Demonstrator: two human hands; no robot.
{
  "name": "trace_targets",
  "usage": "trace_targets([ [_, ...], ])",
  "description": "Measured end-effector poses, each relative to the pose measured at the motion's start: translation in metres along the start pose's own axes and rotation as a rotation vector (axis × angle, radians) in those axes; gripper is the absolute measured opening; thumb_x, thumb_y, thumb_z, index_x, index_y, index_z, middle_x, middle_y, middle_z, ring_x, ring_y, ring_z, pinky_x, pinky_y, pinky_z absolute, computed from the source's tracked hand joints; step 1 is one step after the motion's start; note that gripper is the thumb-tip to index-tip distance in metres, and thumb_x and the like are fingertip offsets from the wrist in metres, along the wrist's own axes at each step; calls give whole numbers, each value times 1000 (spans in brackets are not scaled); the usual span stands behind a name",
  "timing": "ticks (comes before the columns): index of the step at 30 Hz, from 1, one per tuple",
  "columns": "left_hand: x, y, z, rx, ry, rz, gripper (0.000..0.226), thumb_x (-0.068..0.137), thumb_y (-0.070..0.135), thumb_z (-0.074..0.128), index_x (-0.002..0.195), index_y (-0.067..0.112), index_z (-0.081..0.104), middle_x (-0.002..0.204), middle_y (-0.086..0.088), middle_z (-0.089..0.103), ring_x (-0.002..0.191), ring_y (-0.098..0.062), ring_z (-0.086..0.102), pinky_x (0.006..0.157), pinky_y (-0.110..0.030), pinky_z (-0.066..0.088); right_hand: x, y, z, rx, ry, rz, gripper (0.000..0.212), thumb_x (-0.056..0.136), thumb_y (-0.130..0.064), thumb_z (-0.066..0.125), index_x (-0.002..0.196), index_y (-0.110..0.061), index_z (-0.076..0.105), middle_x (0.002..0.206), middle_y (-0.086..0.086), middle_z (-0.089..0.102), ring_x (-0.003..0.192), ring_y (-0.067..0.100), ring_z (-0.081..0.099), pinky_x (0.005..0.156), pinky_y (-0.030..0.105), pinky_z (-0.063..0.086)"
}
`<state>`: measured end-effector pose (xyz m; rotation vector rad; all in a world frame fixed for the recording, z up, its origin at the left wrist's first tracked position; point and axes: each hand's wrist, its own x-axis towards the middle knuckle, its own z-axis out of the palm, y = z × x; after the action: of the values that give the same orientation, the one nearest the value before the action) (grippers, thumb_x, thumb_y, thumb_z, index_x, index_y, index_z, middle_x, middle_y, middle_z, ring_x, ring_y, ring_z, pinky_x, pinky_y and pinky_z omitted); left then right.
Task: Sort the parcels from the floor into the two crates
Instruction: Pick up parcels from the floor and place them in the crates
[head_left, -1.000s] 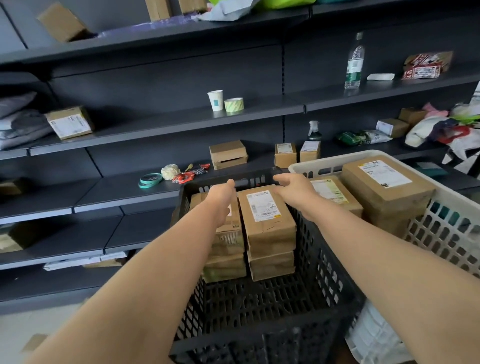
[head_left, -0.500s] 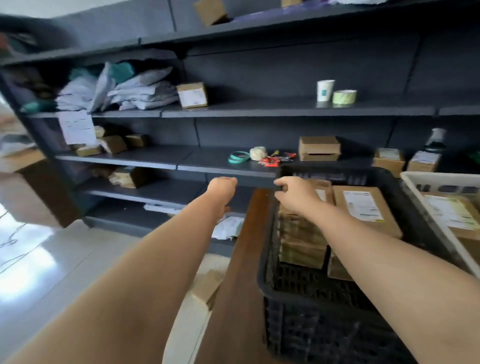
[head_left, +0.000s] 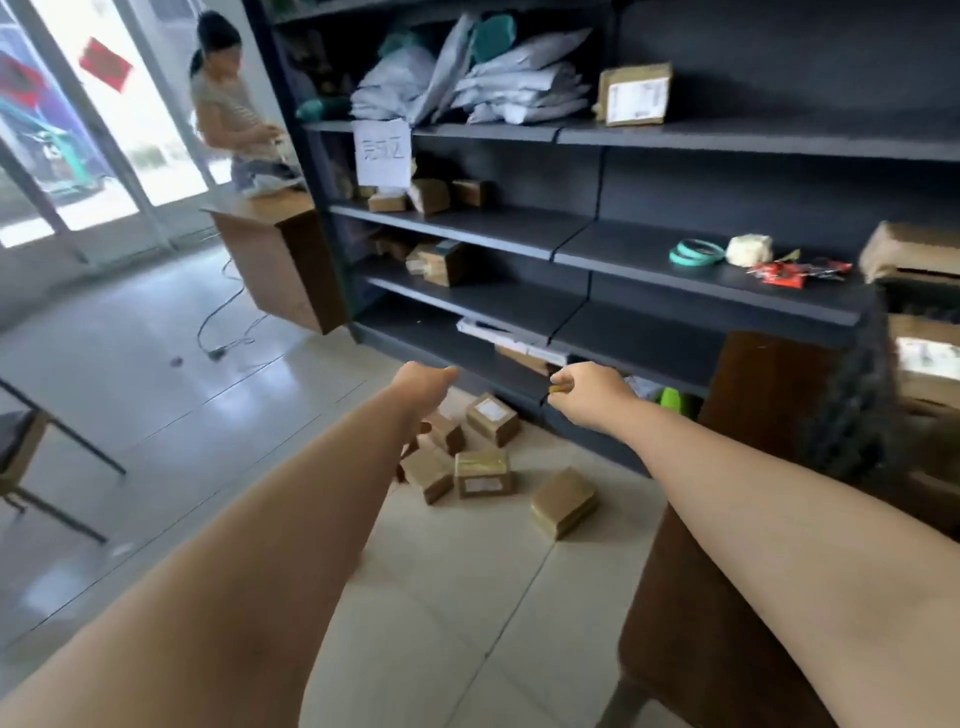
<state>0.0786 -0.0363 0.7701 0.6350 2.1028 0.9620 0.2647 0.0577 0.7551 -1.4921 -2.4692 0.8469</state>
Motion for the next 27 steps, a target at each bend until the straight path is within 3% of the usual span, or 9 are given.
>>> trace_targets([
  [2, 12, -25, -30, -2, 1, -46, 46, 100, 35, 55, 134, 5, 48, 134, -13, 55, 124, -32, 52, 103, -48, 46, 6, -19, 28, -6, -40, 9, 38, 97, -27, 54, 133, -15, 57, 138, 8, 56, 125, 30, 52, 103, 37, 45],
  [5, 28, -54, -67, -12, 28, -75, 43, 101, 32, 52, 134, 4, 48, 138, -14, 52, 122, -31, 51, 92, -44, 48, 15, -42, 62, -6, -73, 26, 37, 97, -26, 53, 133, -16, 58, 138, 9, 57, 125, 29, 53, 102, 37, 46],
  [12, 66, -97, -103, -32, 61, -155, 40, 102, 29, 51, 134, 4, 48, 138, -14, 53, 124, -30, 52, 95, -45, 49, 49, -74, 113, -60, -157, 38, 38, 94, -27, 55, 132, -22, 59, 140, 5, 56, 127, 27, 52, 99, 32, 43],
  [27, 224, -87, -115, -7, 145, -306, 28, 102, 11, 40, 127, 3, 51, 128, -15, 57, 105, -25, 57, 80, -39, 51, 222, -96, 168, 57, -326, 25, 33, 95, -22, 57, 127, -16, 62, 134, 8, 59, 122, 27, 54, 98, 34, 46],
])
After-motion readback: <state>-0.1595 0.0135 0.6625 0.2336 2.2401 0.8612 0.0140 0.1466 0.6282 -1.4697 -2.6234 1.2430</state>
